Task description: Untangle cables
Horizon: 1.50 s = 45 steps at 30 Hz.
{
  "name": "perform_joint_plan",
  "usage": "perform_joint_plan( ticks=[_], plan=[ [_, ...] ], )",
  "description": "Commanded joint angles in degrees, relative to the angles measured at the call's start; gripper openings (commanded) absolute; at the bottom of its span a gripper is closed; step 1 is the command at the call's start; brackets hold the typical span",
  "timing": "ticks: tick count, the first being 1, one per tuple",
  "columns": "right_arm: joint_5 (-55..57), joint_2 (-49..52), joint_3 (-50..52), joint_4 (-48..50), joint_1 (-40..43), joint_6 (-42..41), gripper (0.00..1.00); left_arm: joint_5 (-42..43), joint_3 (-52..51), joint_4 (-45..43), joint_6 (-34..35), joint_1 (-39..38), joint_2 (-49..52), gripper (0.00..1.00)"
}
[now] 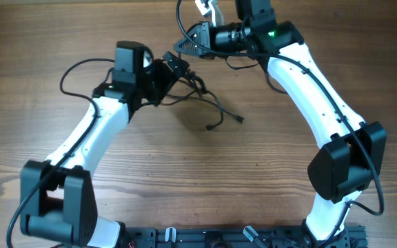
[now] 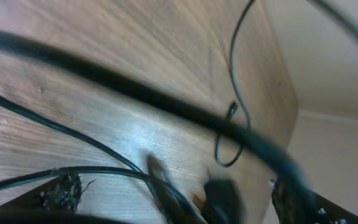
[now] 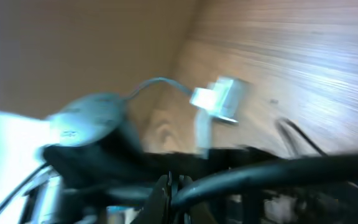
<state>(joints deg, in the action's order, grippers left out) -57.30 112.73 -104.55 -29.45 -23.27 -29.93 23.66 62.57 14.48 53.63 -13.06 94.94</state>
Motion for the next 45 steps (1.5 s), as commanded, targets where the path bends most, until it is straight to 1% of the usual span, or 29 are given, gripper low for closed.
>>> perform_joint_plan(
  ticks=[1, 5, 9, 13, 16, 19, 21, 23, 24, 28, 30, 31, 32, 35, 38, 40, 43, 45],
  plan=[
    [-11.32, -0.24, -0.76, 4.26, 0.07, -3.41, 0.04, -3.21, -0.55, 0.09, 2.62, -1.75, 2.69, 1.00],
    [-15.47, -0.48, -0.76, 9.84, 0.59, -7.63, 0.04, -3.21, -0.66, 0.94, 2.60, -1.66, 4.11, 1.00],
    [-20.44, -0.50, -0.76, 17.86, 1.81, -14.32, 0.04, -3.43, -0.70, 1.70, 2.58, -1.68, 5.09, 1.00],
    [-21.70, -0.50, -0.76, 24.72, 3.93, -20.72, 0.04, -4.63, -0.70, 2.95, 2.56, -1.68, 5.22, 1.00],
    [-22.03, -0.50, -0.76, 27.69, 5.92, -22.77, 0.04, -5.49, -0.72, 3.34, 2.29, -1.68, 5.22, 1.00],
    [-21.29, -0.50, -0.76, 27.61, 7.96, -21.75, 0.04, -6.69, -0.72, 3.50, 2.10, -1.66, 5.20, 0.99],
    [-19.19, -0.50, -0.76, 25.16, 9.33, -18.82, 0.04, -7.34, -0.70, 3.43, 0.26, -1.64, 5.18, 0.98],
    [-15.23, -0.50, -0.76, 19.71, 10.86, -14.38, 0.04, -7.78, -0.70, 3.48, -3.08, -1.38, 4.92, 0.94],
    [-13.40, -0.50, -0.76, 17.35, 11.43, -12.46, 0.04, -8.44, -0.70, 3.93, -4.37, -1.16, 4.63, 0.94],
    [3.54, -0.50, -0.76, 0.42, 14.49, -0.31, 0.05, -12.76, -0.68, 7.54, -9.27, 0.55, 0.48, 0.94],
    [13.20, -0.50, -0.76, -6.29, 16.11, 3.63, 0.05, -14.71, -0.68, 8.94, -11.98, 1.42, -2.78, 0.94],
    [20.74, -0.50, -0.76, -10.88, 17.46, 6.01, 0.04, -16.76, -0.68, 9.97, -14.03, 2.01, -5.79, 0.98],
    [25.33, -0.50, -0.76, -13.29, 18.14, 6.73, 0.05, -17.88, -0.68, 10.56, -14.91, 2.23, -7.50, 1.00],
    [37.29, -0.50, -0.76, -18.34, 19.21, 9.09, 0.05, -20.35, -0.68, 11.96, -17.46, 2.38, -11.34, 1.00],
    [50.77, -0.17, -0.61, -22.58, 19.08, 10.99, 0.05, -22.27, -0.68, 13.68, -17.44, 2.36, -13.46, 1.00],
    [57.02, 0.28, 0.20, -24.61, 18.62, 11.58, 0.04, -22.23, -0.70, 14.45, -17.42, 2.36, -13.51, 1.00],
    [57.31, 1.11, 2.86, -24.57, 18.58, 13.46, 0.05, -22.25, -0.70, 15.72, -17.42, 2.36, -13.18, 1.00],
    [57.31, 2.34, 4.66, -24.15, 18.56, 13.64, 0.08, -22.27, -0.70, 16.48, -17.44, 2.36, -12.92, 1.00]
  ],
)
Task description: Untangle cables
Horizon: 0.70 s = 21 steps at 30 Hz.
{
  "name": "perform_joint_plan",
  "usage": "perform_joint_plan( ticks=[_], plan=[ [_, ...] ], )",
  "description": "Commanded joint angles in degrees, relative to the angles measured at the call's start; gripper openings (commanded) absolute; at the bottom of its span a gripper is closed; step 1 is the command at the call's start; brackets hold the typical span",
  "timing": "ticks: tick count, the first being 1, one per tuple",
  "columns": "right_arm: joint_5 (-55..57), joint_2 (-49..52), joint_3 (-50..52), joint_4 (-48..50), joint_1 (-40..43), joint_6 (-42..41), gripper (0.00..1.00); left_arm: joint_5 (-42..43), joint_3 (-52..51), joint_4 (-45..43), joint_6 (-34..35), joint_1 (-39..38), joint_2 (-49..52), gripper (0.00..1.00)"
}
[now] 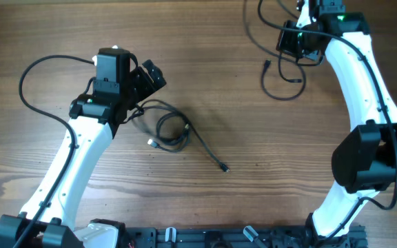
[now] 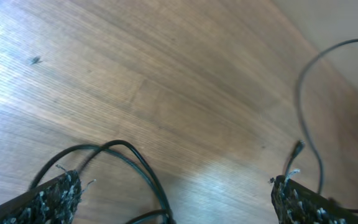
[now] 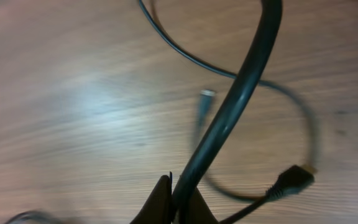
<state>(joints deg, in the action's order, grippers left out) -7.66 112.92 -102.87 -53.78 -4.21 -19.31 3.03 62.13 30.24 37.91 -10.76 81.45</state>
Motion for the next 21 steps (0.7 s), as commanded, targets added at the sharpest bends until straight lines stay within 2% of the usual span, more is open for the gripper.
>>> perform_joint_plan(
  ticks=[1, 7, 15, 21],
  plan=[
    [7.65, 2.84, 3.69, 0.63, -0.48, 3.06, 0.08, -1.64, -0.26, 0.92, -1.73, 0.07, 0.72, 1.00],
    [0.09, 6.93, 4.92, 2.89, -0.50, 7.30, 0.14, -1.64, -0.28, 1.92, -1.73, 0.07, 1.09, 1.00],
    [0.04, 12.00, 5.01, 2.56, -1.22, 7.65, 0.28, -1.64, -0.28, 2.64, -1.70, 0.07, 1.11, 1.00],
    [-2.25, 14.51, 5.01, 2.08, -3.52, 12.90, 0.42, -1.64, -0.31, 2.86, -1.73, 0.07, 1.11, 1.00]
  ],
)
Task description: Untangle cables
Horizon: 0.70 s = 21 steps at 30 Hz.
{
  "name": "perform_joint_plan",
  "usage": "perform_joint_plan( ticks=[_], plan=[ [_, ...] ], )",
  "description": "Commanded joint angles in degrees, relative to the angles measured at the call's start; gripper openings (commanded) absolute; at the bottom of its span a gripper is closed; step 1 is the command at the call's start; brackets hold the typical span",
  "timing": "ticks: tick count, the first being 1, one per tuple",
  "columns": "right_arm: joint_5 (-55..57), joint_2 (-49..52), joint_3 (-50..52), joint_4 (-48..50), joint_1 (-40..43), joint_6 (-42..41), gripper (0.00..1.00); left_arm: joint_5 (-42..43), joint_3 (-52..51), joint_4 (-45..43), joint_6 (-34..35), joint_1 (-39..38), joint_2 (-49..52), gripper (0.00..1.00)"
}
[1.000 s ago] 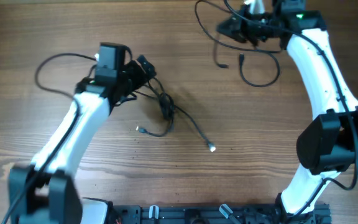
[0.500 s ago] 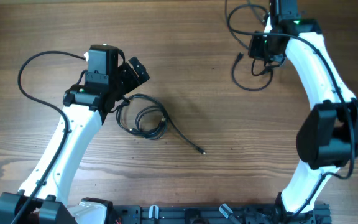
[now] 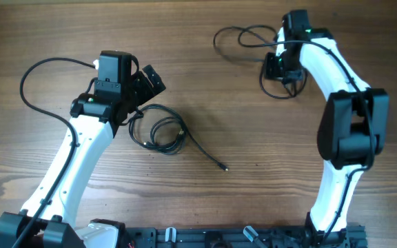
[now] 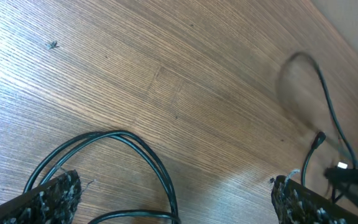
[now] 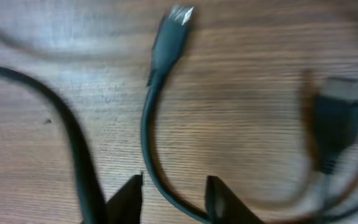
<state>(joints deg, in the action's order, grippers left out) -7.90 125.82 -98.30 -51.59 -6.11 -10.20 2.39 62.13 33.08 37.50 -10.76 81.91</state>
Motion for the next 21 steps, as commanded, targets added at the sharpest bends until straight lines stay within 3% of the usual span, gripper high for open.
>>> perform_joint_plan(
  ticks=[1, 8, 21],
  plan=[
    [-1.88, 1.79, 0.44, -0.09, -2.03, 4.26, 0.45, -1.01, -0.31, 0.00, -1.29, 0.07, 0.66, 1.00],
    [5.81, 2.36, 0.96, 0.20, -3.58, 4.68, 0.49, -1.01, -0.31, 0.63, -1.31, 0.07, 0.66, 1.00],
    [2.49, 6.01, 1.62, -0.59, -3.74, 7.43, 0.21, -0.98, -0.31, 1.31, -1.29, 0.07, 0.72, 1.00]
  ],
)
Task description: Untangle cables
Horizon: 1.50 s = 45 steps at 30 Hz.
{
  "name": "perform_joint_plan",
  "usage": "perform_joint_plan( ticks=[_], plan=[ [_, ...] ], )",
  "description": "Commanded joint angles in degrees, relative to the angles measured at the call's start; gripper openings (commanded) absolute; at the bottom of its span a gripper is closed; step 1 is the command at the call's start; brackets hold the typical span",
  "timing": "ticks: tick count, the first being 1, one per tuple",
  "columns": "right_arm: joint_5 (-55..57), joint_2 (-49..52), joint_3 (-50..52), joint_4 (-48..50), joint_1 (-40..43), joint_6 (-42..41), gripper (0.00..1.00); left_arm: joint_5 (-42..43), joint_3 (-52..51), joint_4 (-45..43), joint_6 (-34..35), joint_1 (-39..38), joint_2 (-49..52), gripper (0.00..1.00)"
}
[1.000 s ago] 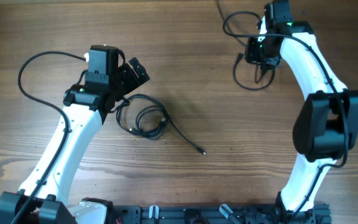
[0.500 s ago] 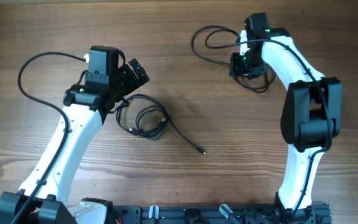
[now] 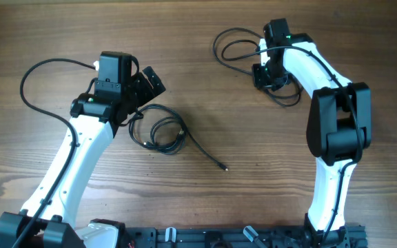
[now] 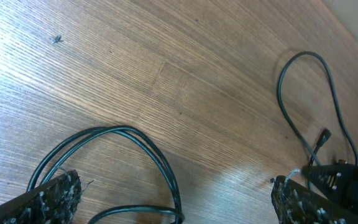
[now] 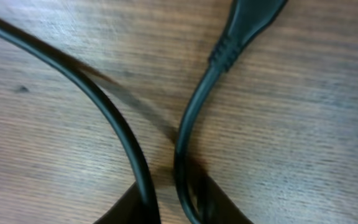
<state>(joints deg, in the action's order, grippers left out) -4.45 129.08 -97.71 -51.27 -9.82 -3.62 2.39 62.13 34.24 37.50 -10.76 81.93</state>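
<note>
Two black cables lie apart on the wooden table [image 3: 205,207]. One is a small coil [image 3: 160,134] in the left middle, its tail ending in a plug [image 3: 223,167]. My left gripper [image 3: 147,85] hovers just behind it, open wide; a loop of the coil [image 4: 135,140] shows between its fingers [image 4: 51,196]. The other cable [image 3: 236,43] loops at the top right. My right gripper [image 3: 267,74] is low over it, open, with two strands [image 5: 120,127] running between its fingers [image 5: 225,199] and a plug end [image 5: 250,15] just ahead.
The left arm's own black wire [image 3: 36,72] arcs over the table at the far left. A black rail with clamps [image 3: 240,235] runs along the front edge. The right arm [image 3: 336,131] stretches along the right side.
My right gripper has shifted a little left and sits closer over the top-right cable, with two strands now between its open fingers. The left arm and the coil have not moved.
Both grippers were close together at the top centre with the cables tangled between them, the right shut on a strand. Then the arms stood apart, a coil lying by the open left gripper, the right still shut on the other cable. Then the right was open, that cable on the table.
</note>
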Motion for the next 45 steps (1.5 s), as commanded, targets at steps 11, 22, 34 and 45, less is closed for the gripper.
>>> perform_joint_plan(
  ticks=[11, 22, 34, 45],
  plan=[
    [-0.04, 2.73, 2.34, -0.59, -1.05, -2.58, 0.05, -0.98, -0.31, 0.17, -1.29, 0.07, 0.70, 1.00],
    [-7.74, -9.31, -2.56, -1.03, 5.18, -5.07, 0.04, -0.98, -0.31, 0.37, -1.29, 0.07, 0.70, 1.00],
    [-8.33, -23.61, -4.83, 5.42, 30.84, -15.78, 0.04, -0.98, -0.31, 0.79, -1.27, 0.02, 0.72, 1.00],
    [8.79, -20.09, -3.80, 10.19, 37.00, -9.64, 0.04, -0.96, -0.31, 0.76, -1.25, 0.02, 0.72, 1.00]
  ],
)
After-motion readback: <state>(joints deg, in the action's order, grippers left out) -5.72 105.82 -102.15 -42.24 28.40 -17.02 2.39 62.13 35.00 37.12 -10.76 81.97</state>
